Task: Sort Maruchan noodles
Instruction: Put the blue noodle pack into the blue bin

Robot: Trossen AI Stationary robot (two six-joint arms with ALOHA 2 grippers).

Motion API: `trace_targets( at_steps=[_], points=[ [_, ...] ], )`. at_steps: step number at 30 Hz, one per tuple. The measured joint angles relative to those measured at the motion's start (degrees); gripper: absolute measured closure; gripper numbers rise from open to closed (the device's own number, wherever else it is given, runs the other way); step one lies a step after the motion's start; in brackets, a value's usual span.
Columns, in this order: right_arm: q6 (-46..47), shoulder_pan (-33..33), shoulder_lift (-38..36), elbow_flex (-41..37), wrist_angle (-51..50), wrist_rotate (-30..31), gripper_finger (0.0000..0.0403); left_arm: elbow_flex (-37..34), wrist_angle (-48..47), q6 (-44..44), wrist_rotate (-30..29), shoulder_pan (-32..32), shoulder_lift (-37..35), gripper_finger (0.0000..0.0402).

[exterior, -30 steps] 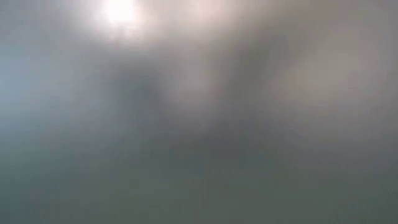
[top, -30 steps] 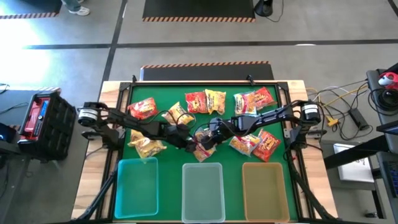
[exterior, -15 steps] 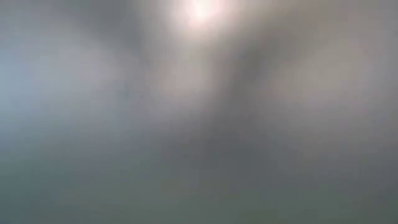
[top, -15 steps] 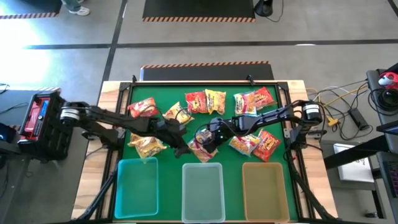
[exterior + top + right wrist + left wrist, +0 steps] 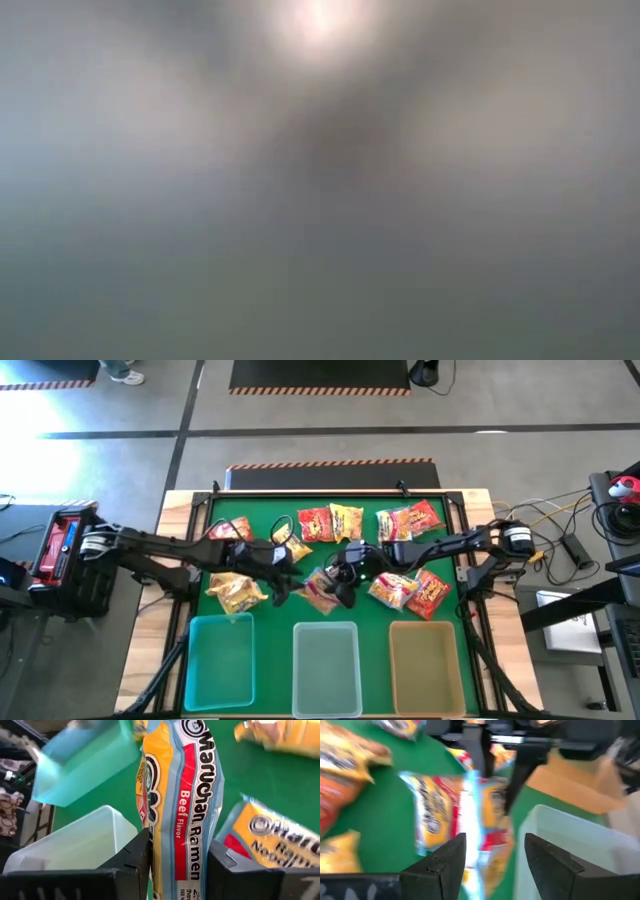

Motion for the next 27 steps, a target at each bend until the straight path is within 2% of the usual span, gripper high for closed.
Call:
trace_targets(
  at_steps=[5,11,20,23,27],
  points=[
    [-2.86,0.00,-3.63,0.00,-2.28,0.04,0.0296,4.61,-7.11,4.33,-2.75,0.00,0.34,0.0216],
    [-3.28,-0.02,-9.93,0.00,-12.56,2.77,0.0296,9.10,-18.65,1.42,-6.69,0.02,0.39,0.0216],
    [1.16,0.75,-20.97,0.00,-31.47,2.72,0.0296,7.11,-19.46,-7.14,-6.57,-0.22,0.39,0.0216],
    [3.73,0.96,-23.16,0.00,-31.37,1.87,0.0296,6.67,-19.25,-8.14,-6.59,-0.22,0.39,0.0216],
    [4.51,1.27,-23.11,0.02,-23.88,1.94,0.0296,6.21,-18.63,-8.16,-6.56,-0.44,0.39,0.0216]
  ],
)
